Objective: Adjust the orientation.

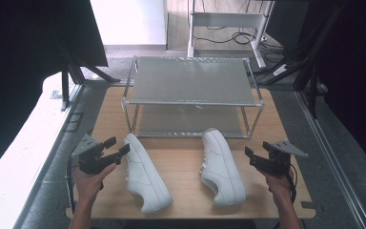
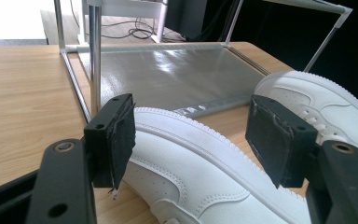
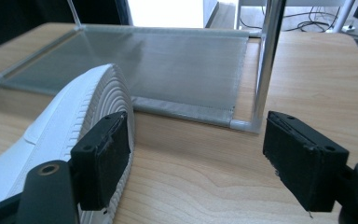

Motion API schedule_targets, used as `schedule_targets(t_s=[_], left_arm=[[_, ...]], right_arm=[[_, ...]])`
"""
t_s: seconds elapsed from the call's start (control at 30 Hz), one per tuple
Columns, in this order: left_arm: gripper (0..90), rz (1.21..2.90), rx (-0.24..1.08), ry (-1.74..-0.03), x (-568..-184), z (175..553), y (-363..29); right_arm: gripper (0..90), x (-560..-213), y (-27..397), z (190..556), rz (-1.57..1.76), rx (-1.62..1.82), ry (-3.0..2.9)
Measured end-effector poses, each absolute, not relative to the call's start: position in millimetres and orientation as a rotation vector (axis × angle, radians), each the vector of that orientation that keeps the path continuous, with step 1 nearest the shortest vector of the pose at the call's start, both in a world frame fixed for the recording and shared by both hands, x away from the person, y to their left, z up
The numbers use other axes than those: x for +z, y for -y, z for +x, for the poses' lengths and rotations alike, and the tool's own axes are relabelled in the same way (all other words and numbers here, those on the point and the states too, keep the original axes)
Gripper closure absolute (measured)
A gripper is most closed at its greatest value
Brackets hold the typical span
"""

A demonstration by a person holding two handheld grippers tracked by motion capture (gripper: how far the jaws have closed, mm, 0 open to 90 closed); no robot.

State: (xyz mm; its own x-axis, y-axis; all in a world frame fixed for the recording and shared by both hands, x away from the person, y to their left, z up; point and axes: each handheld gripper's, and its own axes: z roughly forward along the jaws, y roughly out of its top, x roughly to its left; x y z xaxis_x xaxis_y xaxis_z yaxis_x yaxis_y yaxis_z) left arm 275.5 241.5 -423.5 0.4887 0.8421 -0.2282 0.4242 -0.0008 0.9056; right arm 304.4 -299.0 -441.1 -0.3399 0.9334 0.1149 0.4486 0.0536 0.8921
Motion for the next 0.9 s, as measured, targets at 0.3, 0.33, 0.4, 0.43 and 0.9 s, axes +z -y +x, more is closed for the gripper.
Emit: schedule_targets(t_s=[0.3, 0.33, 0.4, 0.43, 0.9], left_arm=[[36.8, 1.599, 0.440, -1.114, -422.0, 272.0, -242.2], [37.2, 1.600, 0.446, -1.116, -421.7, 271.6, -241.7], [38.3, 1.599, 0.445, -1.115, -421.6, 271.3, -241.5], [38.4, 1.597, 0.442, -1.114, -421.5, 271.1, -241.6], [75.9, 1.587, 0.379, -1.193, -426.4, 267.0, -251.1]], right_arm=[[31.1, -438.0, 306.8, 298.8, 1.369, 1.235, -1.742], [32.4, -437.1, 306.5, 296.9, 1.358, 1.234, -1.711], [32.4, -434.8, 305.3, 295.9, 1.339, 1.239, -1.700], [32.4, -434.1, 304.6, 296.0, 1.330, 1.239, -1.706], [32.4, -446.5, 297.5, 303.4, 1.349, 1.201, -1.786]])
